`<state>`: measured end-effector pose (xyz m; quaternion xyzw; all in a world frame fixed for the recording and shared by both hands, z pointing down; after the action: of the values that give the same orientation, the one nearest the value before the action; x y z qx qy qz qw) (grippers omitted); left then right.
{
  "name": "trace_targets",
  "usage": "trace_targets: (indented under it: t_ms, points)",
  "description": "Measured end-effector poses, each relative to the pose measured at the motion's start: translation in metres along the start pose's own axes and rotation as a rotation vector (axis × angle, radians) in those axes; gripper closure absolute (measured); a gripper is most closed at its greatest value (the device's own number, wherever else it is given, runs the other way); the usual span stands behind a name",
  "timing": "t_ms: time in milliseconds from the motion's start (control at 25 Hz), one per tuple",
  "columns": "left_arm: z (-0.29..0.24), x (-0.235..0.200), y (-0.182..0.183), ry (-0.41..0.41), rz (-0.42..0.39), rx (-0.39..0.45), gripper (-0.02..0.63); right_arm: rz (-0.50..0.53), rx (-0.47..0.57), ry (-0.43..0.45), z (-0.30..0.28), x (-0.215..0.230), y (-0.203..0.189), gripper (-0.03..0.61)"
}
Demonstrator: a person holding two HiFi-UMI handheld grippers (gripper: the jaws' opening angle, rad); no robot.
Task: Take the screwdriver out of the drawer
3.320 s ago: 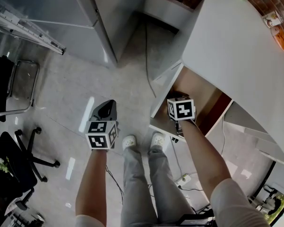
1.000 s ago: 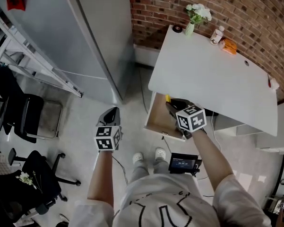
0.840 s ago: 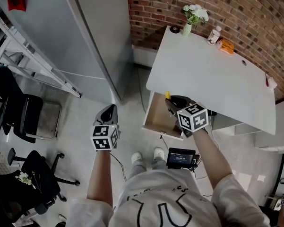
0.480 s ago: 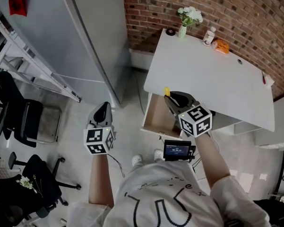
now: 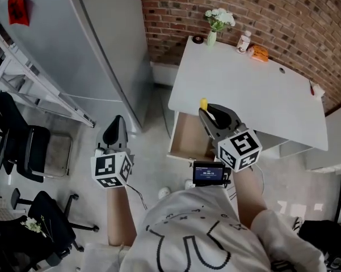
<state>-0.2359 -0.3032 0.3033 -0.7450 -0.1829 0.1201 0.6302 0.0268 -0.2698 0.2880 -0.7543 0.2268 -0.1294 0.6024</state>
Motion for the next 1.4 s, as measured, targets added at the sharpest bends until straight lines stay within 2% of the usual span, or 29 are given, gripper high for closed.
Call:
trace_targets:
  t_ms: [200,440,760,1400]
  points:
    - [0.001,0.01,0.017,-0.013,-0.012,0.046,0.603,-0.013,0.056,-0.028,0.016,0.003,0.008,0.506]
    - [0.004,0.02,0.028,-0.024,-0.036,0.074,0.603,0.02,0.088,-0.031,0.025,0.0,0.013,0.507]
    - [0.013,0.025,0.032,-0.021,-0.052,0.101,0.603,0.078,0.12,-0.028,0.03,-0.009,0.019,0.506]
    - [0.024,0.031,0.036,-0.022,-0.068,0.158,0.603,0.105,0.177,-0.052,0.042,-0.013,0.023,0.507]
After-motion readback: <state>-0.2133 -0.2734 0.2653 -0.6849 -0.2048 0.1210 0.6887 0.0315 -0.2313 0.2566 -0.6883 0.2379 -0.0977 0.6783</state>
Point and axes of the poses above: the fingertips, and each gripper's own axes: z backward along the fingers, x to its right, y out of its top, the point moved 3 cm from there along z, backward along the fingers, and after that the axes turned 5 degrees about -x, right-handed, at the moved point
